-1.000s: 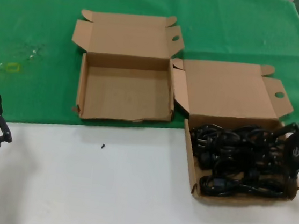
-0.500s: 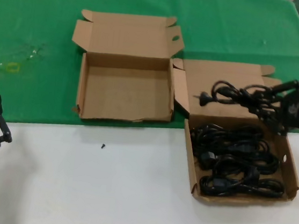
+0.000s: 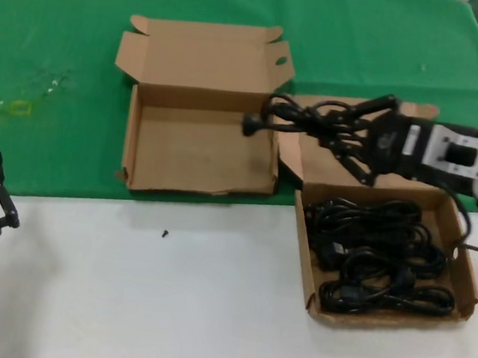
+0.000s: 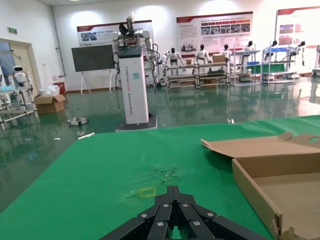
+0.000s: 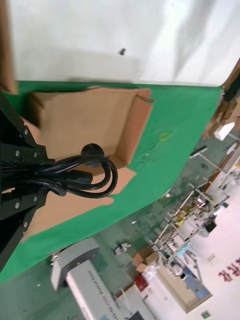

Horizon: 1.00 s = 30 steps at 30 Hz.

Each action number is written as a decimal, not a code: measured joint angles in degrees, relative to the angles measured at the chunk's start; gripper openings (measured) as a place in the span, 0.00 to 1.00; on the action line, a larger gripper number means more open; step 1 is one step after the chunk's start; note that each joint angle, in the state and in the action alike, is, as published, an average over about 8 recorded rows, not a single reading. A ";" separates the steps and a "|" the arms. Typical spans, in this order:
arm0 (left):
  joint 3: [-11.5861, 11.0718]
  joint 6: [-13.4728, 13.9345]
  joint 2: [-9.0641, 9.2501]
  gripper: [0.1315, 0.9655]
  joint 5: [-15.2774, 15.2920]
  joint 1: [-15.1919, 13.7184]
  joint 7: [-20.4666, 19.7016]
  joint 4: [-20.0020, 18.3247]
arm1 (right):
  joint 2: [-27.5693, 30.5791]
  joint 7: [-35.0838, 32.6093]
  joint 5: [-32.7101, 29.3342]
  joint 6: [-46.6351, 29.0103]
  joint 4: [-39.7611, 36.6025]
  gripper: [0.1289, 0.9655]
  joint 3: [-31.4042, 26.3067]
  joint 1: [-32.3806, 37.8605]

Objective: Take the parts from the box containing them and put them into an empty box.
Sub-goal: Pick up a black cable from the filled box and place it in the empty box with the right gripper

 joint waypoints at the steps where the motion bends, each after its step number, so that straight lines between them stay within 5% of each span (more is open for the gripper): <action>1: 0.00 0.00 0.00 0.01 0.00 0.00 0.00 0.00 | -0.62 0.03 -0.30 0.09 -0.19 0.10 -0.42 0.47; 30: 0.00 0.00 0.00 0.01 0.00 0.00 0.00 0.00 | -20.02 -7.38 -6.91 4.74 -18.05 0.10 -9.06 12.83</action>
